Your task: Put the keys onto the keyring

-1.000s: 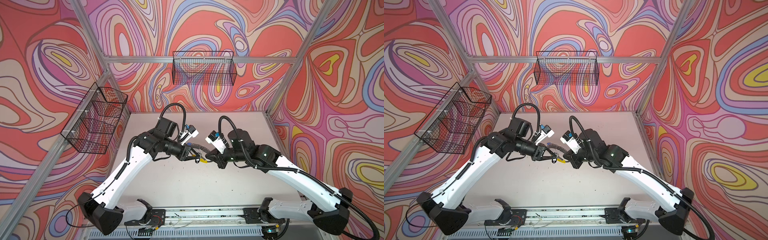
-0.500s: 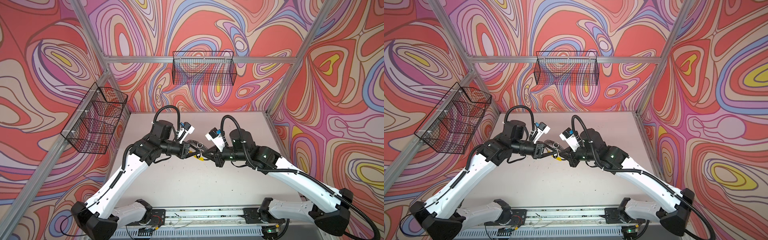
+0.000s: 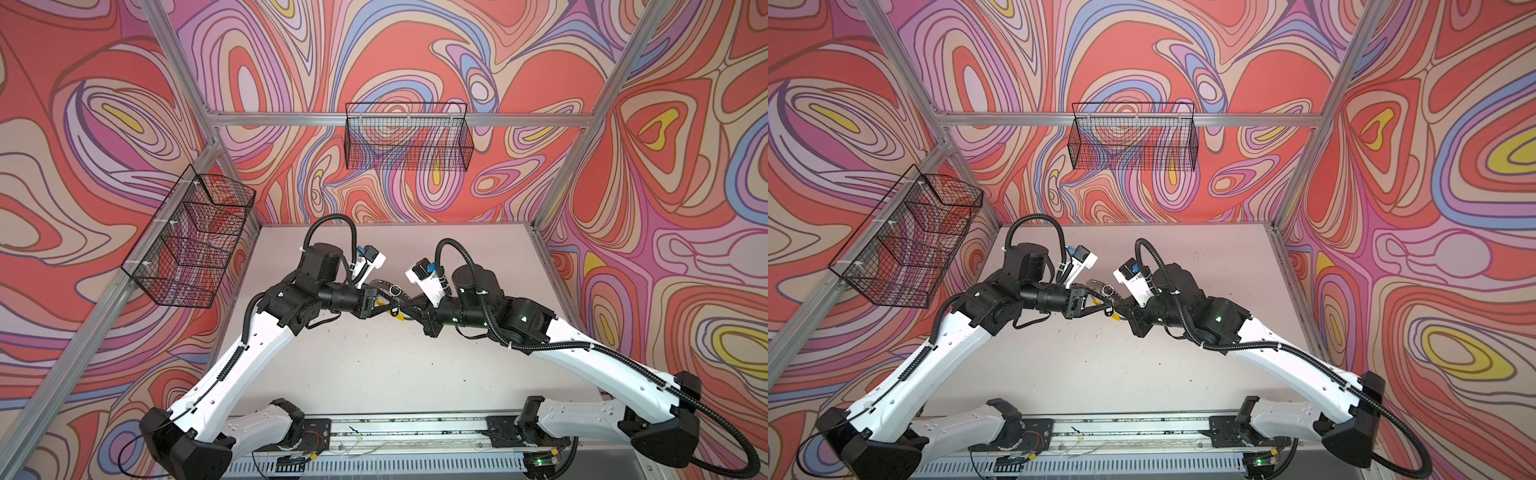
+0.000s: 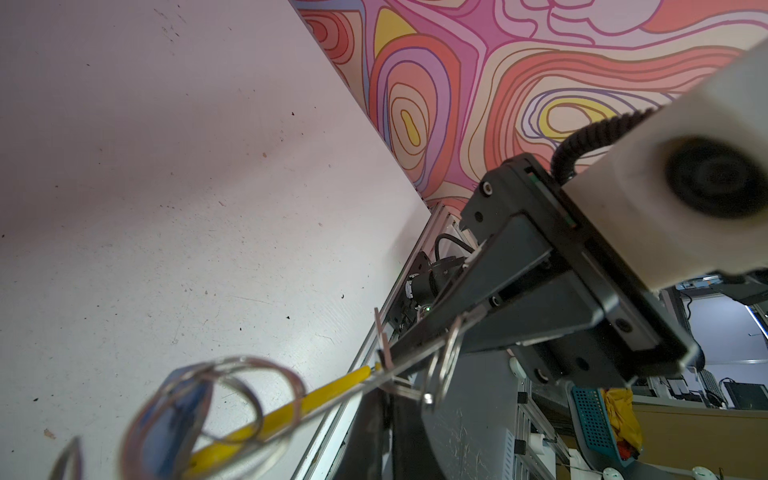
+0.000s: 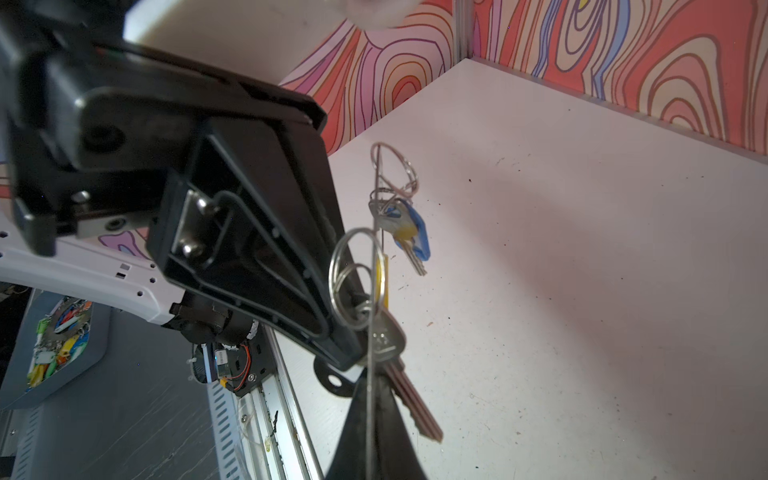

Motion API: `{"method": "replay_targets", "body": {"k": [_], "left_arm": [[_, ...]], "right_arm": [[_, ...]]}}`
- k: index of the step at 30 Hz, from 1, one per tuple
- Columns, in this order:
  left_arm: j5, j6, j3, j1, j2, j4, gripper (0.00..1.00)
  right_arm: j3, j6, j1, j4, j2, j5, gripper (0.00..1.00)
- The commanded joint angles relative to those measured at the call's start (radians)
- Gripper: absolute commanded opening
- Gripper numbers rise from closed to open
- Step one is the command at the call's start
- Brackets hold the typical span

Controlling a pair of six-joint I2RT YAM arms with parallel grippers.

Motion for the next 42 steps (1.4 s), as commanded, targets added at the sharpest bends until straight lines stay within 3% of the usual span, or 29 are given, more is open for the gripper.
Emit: {"method": "replay_targets", "body": {"k": [1,6,11,16,24,42], "left_arm": [[0.192,0.025,0.006,-0.069,0.008,0.037,0.0],[0.143,0.064,0.002,-0.071,-0.028,-0.017,0.0],[0.056,0.078,0.002,-0.031,-0.084,-0.069,0.47],[0.019,0.055,0.001,0.058,-0.159,-0.067,0.62],[-0.07,-0.1,0.027,0.084,-0.166,0.064,0.53],[-0.083,-0.212,0.061,0.083,-0.101,0.15,0.34]], "right_arm": [[-0.002,-0.044,0.045,0.142,0.051,0.054,0.0],[-0.013,-0.056,0.046,0.168,0.037,0.068,0.0],[-0.015,-0.075,0.045,0.156,0.005,0.085,0.0],[-0.024,-0.098,0.046,0.144,-0.01,0.117,0.0],[-0.025,-0.107,0.045,0.17,-0.004,0.109,0.0],[-0.019,-0.118,0.048,0.183,0.026,0.09,0.0]]}}
